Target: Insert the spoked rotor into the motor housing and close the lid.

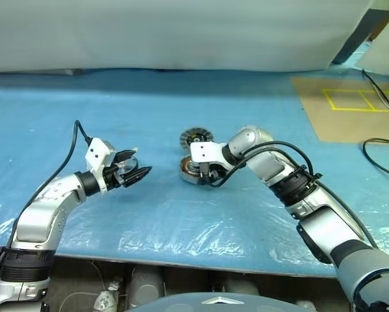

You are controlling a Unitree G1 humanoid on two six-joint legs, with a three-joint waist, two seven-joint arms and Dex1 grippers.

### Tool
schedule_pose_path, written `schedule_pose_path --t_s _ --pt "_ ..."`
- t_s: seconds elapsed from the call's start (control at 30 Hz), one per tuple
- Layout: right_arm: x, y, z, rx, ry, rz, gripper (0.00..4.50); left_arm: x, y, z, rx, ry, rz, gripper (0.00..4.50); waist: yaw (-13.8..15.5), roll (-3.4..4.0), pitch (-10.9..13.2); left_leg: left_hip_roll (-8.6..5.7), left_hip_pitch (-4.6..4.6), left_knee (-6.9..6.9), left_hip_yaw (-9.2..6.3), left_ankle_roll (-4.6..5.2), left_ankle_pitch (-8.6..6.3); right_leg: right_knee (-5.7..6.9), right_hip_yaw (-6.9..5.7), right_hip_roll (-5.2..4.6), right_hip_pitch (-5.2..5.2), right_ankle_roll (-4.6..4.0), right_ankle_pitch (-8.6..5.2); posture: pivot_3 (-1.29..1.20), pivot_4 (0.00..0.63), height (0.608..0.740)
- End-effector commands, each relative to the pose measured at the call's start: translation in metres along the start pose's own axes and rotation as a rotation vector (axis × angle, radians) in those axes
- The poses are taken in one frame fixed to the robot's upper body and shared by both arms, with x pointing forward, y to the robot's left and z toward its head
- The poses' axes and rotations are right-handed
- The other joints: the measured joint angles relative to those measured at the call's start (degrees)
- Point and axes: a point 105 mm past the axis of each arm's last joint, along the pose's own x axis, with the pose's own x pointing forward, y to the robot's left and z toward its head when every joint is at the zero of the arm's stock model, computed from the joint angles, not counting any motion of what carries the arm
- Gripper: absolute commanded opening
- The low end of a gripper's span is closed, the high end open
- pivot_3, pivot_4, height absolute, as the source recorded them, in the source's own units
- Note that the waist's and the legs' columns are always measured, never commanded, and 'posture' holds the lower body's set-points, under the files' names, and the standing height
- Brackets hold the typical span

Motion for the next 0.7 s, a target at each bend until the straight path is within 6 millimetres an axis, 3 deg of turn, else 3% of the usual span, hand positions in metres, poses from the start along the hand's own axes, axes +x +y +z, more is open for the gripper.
schedule_pose_path --t_s 0.03,0.17,0.43,0.6,0.7 --pt "-0.002 -0.006 0.006 -0.069 -0.053 -0.022 2.00 -0.002 0.000 0.006 0.011 -0.021 0.002 4.05 -0.9 0.00 0.0 0.09 -0.28 0.04 0.02 -0.03 -0.01 0.03 -0.08 0.08 -0.26 0.01 0.02 0.00 0.150 0.740" --pt "0.001 0.000 0.009 -0.148 -0.069 -0.007 2.00 -0.006 0.000 0.005 0.002 -0.017 0.009 4.05 -1.2 0.02 0.0 0.37 -0.86 0.27 0.18 -0.25 -0.13 0.03 -0.28 0.64 -0.64 0.18 0.17 0.00 0.150 0.740" --pt "0.008 0.007 0.043 -0.375 -0.231 -0.088 2.00 -0.013 -0.006 0.000 -0.029 -0.001 0.011 4.05 -1.2 0.05 0.1 0.46 -0.85 0.26 0.19 -0.52 -0.30 0.05 -0.37 0.68 -0.66 0.03 0.08 0.00 0.150 0.740" --pt "0.006 0.015 0.047 -0.475 -0.235 -0.051 2.00 -0.014 -0.009 -0.003 -0.046 0.006 0.007 4.05 -1.0 0.06 0.1 0.45 -0.86 0.27 0.20 -0.51 -0.30 0.05 -0.37 0.65 -0.65 0.02 0.07 0.00 0.150 0.740" --pt "0.007 0.022 0.038 -0.464 -0.193 0.010 2.00 -0.013 -0.008 -0.003 -0.049 0.009 0.006 4.05 -0.8 0.02 0.1 0.45 -0.92 0.29 0.19 -0.50 -0.29 0.04 -0.38 0.63 -0.64 0.03 0.07 0.00 0.150 0.740"
